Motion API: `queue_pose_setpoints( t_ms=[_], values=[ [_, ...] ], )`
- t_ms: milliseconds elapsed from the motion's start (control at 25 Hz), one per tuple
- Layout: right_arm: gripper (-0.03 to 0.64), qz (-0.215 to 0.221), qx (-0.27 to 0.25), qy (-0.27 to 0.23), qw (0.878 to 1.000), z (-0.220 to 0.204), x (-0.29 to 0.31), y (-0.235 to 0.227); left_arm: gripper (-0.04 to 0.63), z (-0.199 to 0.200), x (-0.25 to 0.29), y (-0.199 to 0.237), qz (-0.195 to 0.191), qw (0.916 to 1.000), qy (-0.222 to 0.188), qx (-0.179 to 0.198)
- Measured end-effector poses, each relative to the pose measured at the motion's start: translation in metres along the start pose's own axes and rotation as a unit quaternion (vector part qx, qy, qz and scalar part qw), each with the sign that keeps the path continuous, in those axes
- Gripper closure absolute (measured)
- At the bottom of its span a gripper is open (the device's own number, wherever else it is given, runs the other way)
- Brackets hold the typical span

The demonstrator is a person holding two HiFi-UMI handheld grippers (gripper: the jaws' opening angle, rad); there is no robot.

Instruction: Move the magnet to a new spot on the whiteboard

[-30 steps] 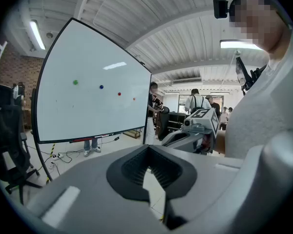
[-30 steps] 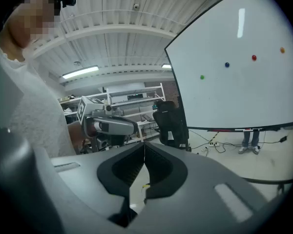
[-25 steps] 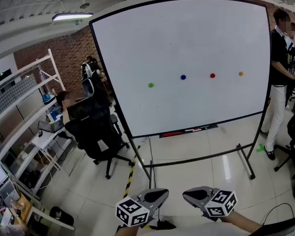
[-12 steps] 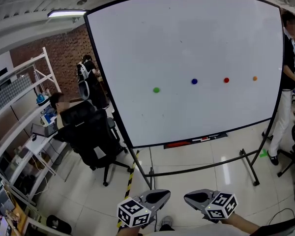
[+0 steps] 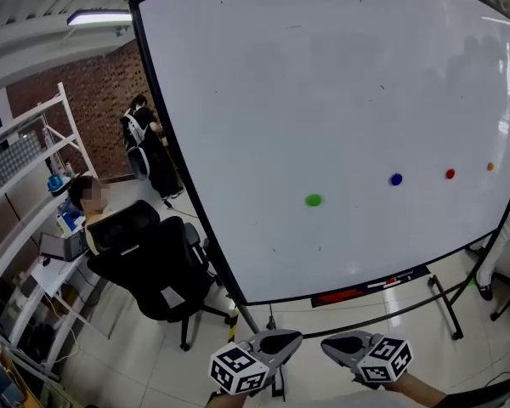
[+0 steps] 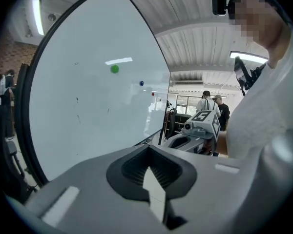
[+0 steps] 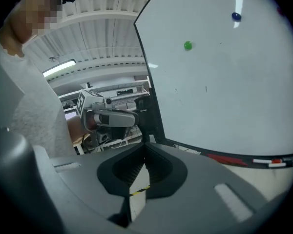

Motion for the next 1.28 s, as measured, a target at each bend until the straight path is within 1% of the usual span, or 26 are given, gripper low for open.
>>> queue_pose_setpoints(
  t_ms=[160,240,440,600,800,960,1120,1200,1280],
  values=[
    [0.615,-0.016,0.003,-0.003,1.000,0.020,0.038,-0.036,0.612,0.008,0.014,0.054,-0.022,0.9997,0.001,-0.001],
    [0.615,-0.024,0.002,-0.003,1.000,0.029,0.051,-0.048,0.612,0.009,0.018,0.074,-0.034,0.9994,0.001,-0.002],
    [0.615,-0.049,-0.023,0.008,0.998,0.043,0.061,-0.064,0.612,0.010,0.024,0.099,-0.048,0.9988,-0.003,-0.010],
    [0.615,-0.059,-0.042,0.013,0.997,0.048,0.060,-0.076,0.612,0.013,0.033,0.105,-0.050,0.9987,-0.003,-0.006],
    [0.615,-0.049,-0.055,0.017,0.997,0.049,0.054,-0.080,0.612,0.022,0.042,0.101,-0.047,0.9989,-0.006,0.004],
    [0.615,-0.050,-0.074,0.013,0.996,0.052,0.046,-0.081,0.612,0.026,0.048,0.098,-0.039,0.9992,-0.009,0.007],
    [0.615,-0.046,-0.094,0.001,0.995,0.063,0.035,-0.085,0.612,0.030,0.055,0.094,-0.034,0.9994,-0.008,0.007],
    [0.615,-0.046,-0.107,-0.012,0.993,0.075,0.030,-0.086,0.612,0.032,0.057,0.092,-0.031,0.9995,-0.008,0.006],
    [0.615,-0.054,-0.130,-0.029,0.990,0.090,0.025,-0.088,0.612,0.033,0.058,0.091,-0.028,0.9996,-0.008,0.005]
  ],
)
Point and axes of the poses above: the fingertips, and each gripper's own axes: x forward along the fingers, y to its left, z out of its top, the point moved 7 cm from there along -x, backward along the fingers, and after that the axes turned 3 degrees about -y, right-handed, at the moved point
